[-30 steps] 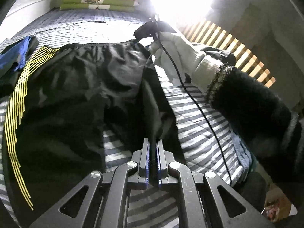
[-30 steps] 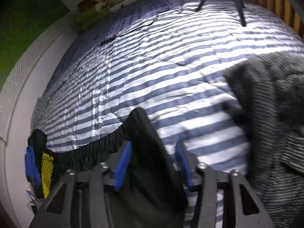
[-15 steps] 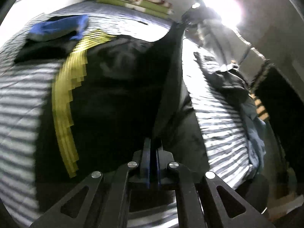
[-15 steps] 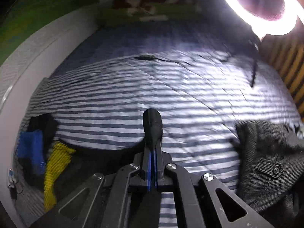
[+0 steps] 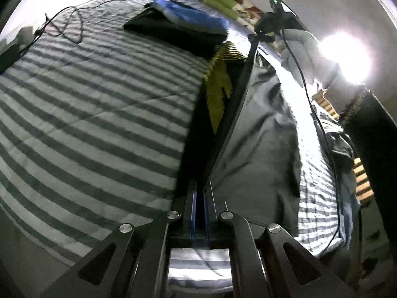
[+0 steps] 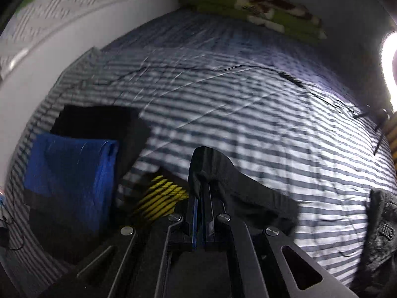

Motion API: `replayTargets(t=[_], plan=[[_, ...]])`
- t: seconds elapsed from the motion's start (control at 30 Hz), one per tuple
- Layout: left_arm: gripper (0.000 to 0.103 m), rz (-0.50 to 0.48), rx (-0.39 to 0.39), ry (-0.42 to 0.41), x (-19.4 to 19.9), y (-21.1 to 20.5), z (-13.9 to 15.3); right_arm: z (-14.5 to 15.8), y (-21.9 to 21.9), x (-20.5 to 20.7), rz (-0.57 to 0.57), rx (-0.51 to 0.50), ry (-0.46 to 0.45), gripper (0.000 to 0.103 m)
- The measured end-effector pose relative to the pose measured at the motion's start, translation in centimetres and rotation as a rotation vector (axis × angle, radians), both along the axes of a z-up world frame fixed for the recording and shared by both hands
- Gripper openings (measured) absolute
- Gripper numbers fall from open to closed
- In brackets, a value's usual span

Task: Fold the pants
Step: 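Fold the pants lengthwise toward the blue cloth with both tools and release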

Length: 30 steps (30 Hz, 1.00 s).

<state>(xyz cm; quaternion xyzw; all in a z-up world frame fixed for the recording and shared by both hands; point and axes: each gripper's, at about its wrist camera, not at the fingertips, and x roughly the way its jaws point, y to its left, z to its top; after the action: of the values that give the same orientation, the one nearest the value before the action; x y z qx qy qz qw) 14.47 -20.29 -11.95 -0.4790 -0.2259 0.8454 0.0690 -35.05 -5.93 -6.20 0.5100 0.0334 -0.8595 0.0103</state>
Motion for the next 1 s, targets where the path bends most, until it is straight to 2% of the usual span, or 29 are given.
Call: replayTargets(t=[0.13, 0.37, 0.47, 0.5, 0.53, 0.57, 0.6, 0.73, 0.8, 0.9, 1.0], plan=[[0.004, 0.002, 0.008, -0.028, 0.2, -0.6, -1.4, -1.9, -2.5, -0.9, 0.016, 0.024, -0.019, 0.002], [0.004, 0.010, -0.007, -0.038, 0.6, -0.9, -1.6, -3.6, -4.9, -1.5, 0.052, 0.014, -0.045, 0.002], [0.011, 0.019, -0.008, -0.049, 0.4, -1.0, -1.4, -3.0, -5.4, -1.2, 0.108, -0.053, -0.066, 0.013], [0.023, 0.038, -0.015, -0.044, 0.6, -1.1, -1.0, -2.1, -5.3, -0.8, 0.131, -0.101, -0.057, 0.020], [0.040, 0.056, -0.027, -0.028, 0.8, -1.2, -0.4, -1.0, -5.1, -0.3, 0.146, -0.127, -0.036, 0.024], [0.050, 0.070, -0.036, -0.013, 1.1, -1.2, 0.2, 0.1, -4.7, 0.3, 0.155, -0.137, -0.014, 0.025], [0.063, 0.086, -0.044, 0.008, 1.4, -1.4, 0.9, 1.4, -4.1, 0.9, 0.160, -0.148, 0.009, 0.028], [0.064, 0.101, -0.088, 0.105, 1.6, -1.5, 4.0, 6.3, 1.1, 5.9, 0.152, -0.239, 0.077, 0.032], [0.064, 0.091, -0.120, 0.135, 1.1, -1.0, 5.2, 7.1, 4.1, 9.4, 0.135, -0.277, 0.075, 0.032], [0.064, 0.054, -0.134, 0.153, -0.8, -0.2, 6.8, 6.3, 8.9, 15.9, 0.113, -0.270, 0.068, 0.032], [0.064, -0.033, -0.151, 0.164, -3.2, 2.2, 7.9, 3.3, 13.2, 22.2, 0.073, -0.255, 0.026, 0.032]])
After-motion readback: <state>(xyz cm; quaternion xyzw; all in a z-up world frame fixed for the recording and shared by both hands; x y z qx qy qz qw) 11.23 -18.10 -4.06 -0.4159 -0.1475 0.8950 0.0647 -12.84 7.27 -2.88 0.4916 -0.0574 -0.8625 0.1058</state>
